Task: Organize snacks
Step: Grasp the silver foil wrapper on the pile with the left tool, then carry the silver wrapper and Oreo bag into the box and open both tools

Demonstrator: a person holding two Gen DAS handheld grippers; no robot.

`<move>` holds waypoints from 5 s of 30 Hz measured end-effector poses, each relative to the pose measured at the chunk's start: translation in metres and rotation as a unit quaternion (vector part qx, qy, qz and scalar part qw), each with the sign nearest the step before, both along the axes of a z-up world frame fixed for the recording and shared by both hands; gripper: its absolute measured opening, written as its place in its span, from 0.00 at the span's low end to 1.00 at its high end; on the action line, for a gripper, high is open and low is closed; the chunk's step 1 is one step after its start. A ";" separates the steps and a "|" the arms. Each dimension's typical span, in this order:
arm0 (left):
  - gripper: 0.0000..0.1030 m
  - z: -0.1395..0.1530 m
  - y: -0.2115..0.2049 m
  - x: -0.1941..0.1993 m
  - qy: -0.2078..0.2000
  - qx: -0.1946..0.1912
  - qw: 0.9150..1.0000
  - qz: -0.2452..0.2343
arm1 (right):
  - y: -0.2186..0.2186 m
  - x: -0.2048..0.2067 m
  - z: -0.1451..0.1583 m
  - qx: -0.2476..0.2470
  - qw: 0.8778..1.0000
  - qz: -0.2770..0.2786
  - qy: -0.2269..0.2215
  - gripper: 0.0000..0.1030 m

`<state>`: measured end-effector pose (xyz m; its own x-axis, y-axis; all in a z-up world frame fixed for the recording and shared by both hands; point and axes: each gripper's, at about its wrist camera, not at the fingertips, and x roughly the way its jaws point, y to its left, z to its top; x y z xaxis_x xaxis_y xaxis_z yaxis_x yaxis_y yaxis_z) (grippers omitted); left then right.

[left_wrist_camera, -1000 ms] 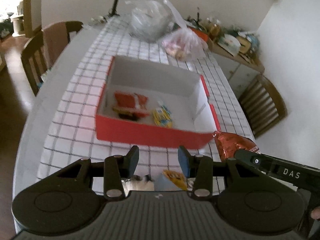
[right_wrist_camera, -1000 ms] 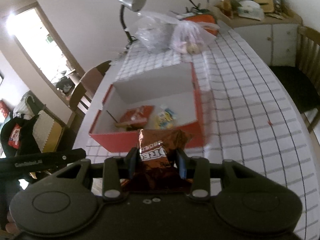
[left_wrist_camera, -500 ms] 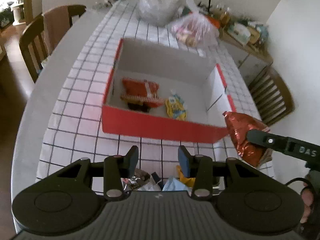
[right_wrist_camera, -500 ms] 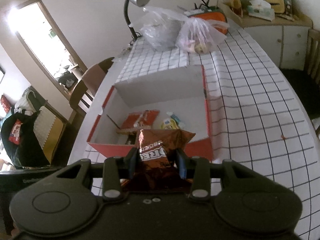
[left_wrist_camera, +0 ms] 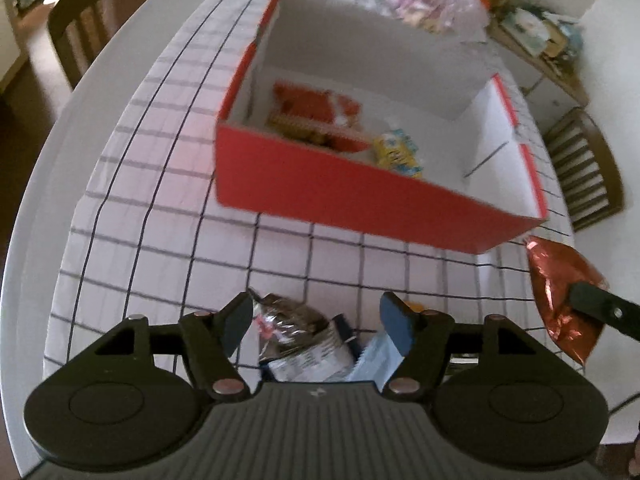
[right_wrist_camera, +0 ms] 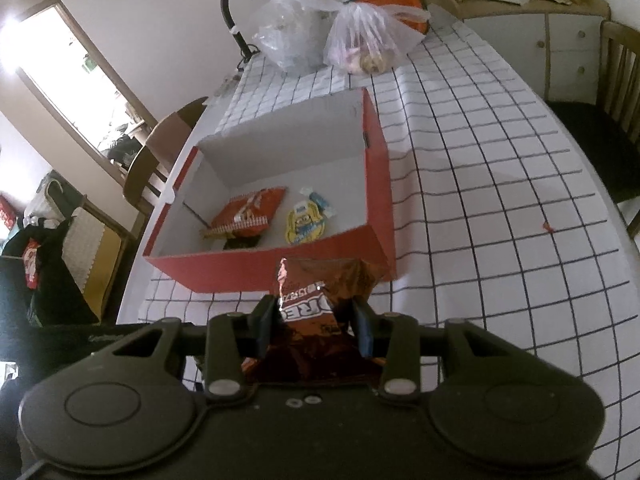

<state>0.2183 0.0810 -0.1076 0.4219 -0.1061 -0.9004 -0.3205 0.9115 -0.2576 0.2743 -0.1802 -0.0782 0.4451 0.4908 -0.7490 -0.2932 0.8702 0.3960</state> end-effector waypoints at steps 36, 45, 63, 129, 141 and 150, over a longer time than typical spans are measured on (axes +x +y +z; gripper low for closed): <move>0.29 -0.041 0.011 -0.004 0.041 -0.028 0.998 0.044 | -0.007 -0.006 -0.017 -0.010 1.000 -0.005 0.021 0.37; 0.27 0.003 0.020 -0.030 -0.012 -0.043 0.998 0.046 | -0.011 -0.016 0.009 -0.004 1.000 -0.010 -0.013 0.37; 0.27 0.030 0.007 -0.048 -0.034 -0.029 0.999 0.011 | 0.004 -0.031 0.028 0.001 0.999 0.003 -0.039 0.37; 0.27 0.097 0.000 0.049 -0.094 0.079 0.992 -0.007 | 0.045 0.052 0.060 -0.030 0.993 0.045 -0.109 0.37; 0.27 0.045 0.008 0.116 -0.032 0.088 0.995 -0.022 | 0.090 0.121 0.005 -0.086 0.990 0.089 -0.068 0.37; 0.27 0.005 0.011 0.133 0.012 0.088 0.996 -0.026 | 0.109 0.135 -0.036 -0.113 0.986 0.116 -0.038 0.37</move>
<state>0.3513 0.0922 -0.1021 0.3981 0.0342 -0.9167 -0.2766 0.9573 -0.0844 0.4091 -0.0711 -0.1140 0.3995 0.4102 -0.8198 -0.5158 0.8399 0.1689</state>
